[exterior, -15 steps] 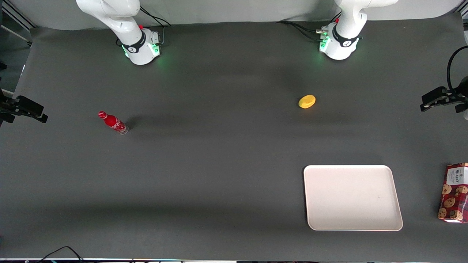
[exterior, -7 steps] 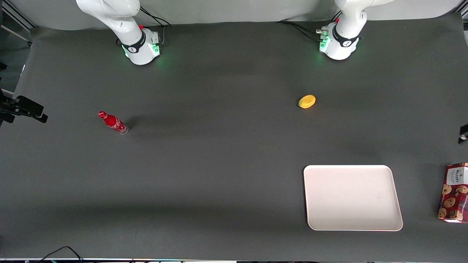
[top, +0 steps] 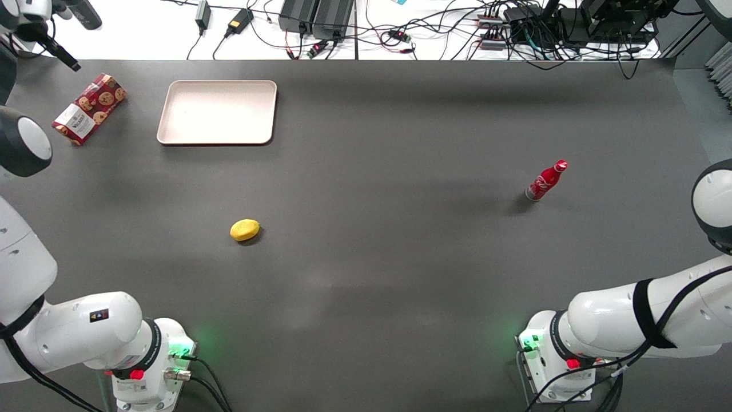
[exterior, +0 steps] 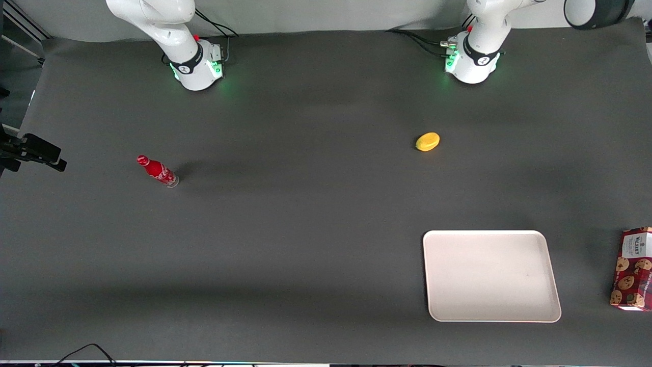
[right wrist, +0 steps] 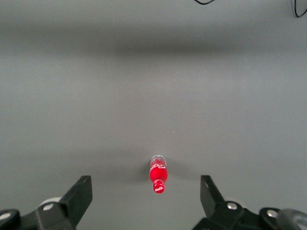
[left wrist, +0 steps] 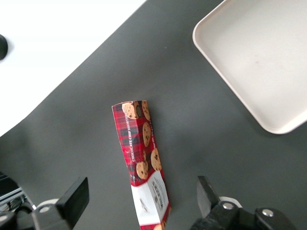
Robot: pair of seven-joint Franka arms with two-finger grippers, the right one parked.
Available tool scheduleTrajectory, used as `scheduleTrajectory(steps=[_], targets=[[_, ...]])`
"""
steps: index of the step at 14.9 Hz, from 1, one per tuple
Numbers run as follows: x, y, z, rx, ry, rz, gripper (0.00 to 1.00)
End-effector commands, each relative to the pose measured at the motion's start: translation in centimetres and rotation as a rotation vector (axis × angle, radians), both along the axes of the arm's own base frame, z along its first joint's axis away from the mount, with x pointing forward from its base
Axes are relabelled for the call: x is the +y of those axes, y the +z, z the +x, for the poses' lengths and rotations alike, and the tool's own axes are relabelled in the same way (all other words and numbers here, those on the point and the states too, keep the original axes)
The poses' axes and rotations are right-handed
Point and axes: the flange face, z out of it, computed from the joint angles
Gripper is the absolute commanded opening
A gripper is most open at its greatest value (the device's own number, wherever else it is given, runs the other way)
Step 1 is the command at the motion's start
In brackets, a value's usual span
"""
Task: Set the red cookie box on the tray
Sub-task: 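Lower the open left gripper onto the red plaid cookie box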
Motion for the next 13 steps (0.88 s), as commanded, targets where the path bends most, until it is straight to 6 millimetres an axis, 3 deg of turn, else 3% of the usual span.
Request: scheduleTrajectory(steps=[1,3,4,8,13], targets=[[3.6,-6.2,1.2,-0.044,-0.008,-0.012,1.00],[4.9,-9.9,1.3,-0.060,-0.002,0.004,1.00],[6.0,-10.7,0.9,-0.062,0.012,0.005,1.00],[7.0,-15.2,0.5,-0.040,0.027,0.002,1.00],[7.3,-19.1,0.0,-0.024,0.063,-0.053,0.99]])
